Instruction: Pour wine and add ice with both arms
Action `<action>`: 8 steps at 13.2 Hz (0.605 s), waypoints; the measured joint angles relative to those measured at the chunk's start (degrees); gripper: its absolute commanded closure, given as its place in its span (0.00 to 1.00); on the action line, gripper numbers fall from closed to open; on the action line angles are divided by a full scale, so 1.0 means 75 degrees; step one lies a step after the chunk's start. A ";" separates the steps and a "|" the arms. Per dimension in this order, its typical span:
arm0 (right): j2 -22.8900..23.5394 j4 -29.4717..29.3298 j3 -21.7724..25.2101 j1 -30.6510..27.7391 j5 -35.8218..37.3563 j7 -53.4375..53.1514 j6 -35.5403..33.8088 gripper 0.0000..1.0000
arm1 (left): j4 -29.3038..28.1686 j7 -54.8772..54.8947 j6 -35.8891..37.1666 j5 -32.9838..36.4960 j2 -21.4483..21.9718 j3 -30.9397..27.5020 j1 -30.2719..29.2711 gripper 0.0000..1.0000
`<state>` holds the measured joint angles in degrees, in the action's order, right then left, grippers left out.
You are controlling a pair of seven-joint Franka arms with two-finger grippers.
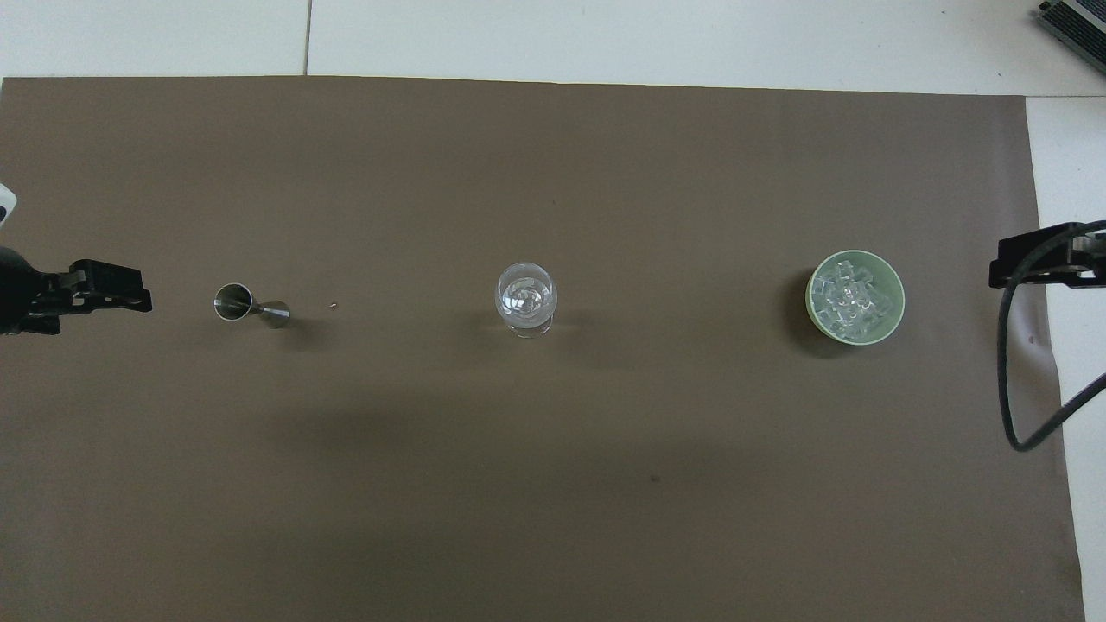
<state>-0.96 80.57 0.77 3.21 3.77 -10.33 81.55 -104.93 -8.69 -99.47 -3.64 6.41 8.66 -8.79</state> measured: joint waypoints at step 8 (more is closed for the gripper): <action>-0.0320 0.0653 -0.0001 0.0000 -0.0006 0.0000 0.0029 0.00 | 0.1525 0.0201 0.1262 0.0021 -0.0635 -0.0471 0.0628 0.00</action>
<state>-3.36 85.47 0.76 3.20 3.73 -10.33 81.77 -93.49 -7.18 -90.00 -3.48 1.65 5.12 -4.09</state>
